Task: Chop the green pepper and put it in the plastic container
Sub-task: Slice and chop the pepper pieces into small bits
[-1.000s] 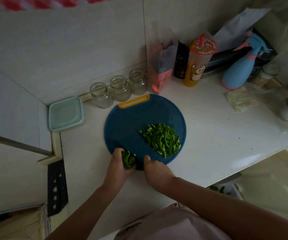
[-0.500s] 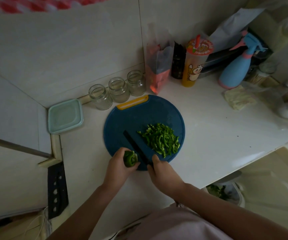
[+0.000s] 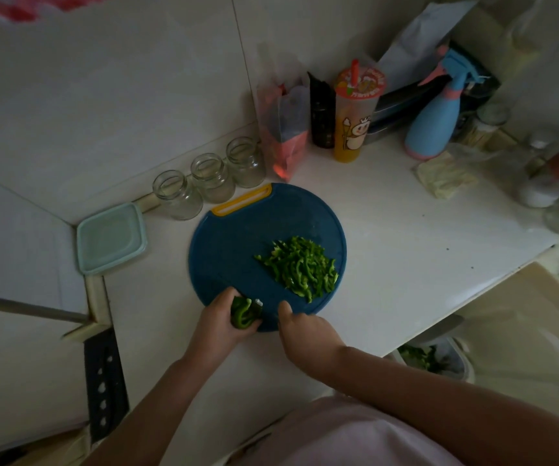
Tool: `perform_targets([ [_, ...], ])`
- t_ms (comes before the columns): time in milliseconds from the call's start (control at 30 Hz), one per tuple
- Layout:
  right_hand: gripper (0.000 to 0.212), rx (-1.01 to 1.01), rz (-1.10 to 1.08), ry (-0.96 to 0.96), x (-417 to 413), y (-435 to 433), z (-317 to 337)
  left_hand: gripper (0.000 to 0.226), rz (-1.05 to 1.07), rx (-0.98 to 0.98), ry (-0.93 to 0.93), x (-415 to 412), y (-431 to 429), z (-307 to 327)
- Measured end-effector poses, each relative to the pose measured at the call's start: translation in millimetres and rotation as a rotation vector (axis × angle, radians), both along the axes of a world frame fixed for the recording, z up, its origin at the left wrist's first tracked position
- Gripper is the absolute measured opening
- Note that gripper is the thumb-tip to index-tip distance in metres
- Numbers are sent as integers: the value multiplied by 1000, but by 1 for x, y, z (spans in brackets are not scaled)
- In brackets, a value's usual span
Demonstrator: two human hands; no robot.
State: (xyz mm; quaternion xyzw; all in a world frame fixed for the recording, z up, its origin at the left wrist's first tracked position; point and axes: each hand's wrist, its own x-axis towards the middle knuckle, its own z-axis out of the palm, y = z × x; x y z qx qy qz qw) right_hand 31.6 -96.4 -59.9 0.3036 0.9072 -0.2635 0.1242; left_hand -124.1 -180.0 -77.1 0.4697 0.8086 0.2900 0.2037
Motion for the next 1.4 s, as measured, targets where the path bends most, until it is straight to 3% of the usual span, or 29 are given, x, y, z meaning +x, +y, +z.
perform_targets([
  [467, 56, -66, 6, -50, -4, -3, 8, 44, 92, -19, -62, 7, -5, -8],
  [733, 36, -56, 4, -77, -20, -4, 3, 48, 170, -17, -121, 10, -10, -8],
  [867, 25, -251, -260, 62, -14, 14, -3, 50, 179, 52, -113, 12, -15, -11],
  [967, 26, -254, -328, 122, -2, 25, -2, 50, 207, 78, -126, 14, -14, -11],
  [1233, 27, -37, -24, 47, 7, 5, -4, 57, 274, 101, -154, 26, 0, -5],
  [1400, 23, 40, 31, 26, 8, 3, -10, 60, 284, 78, -163, 27, -3, -3],
])
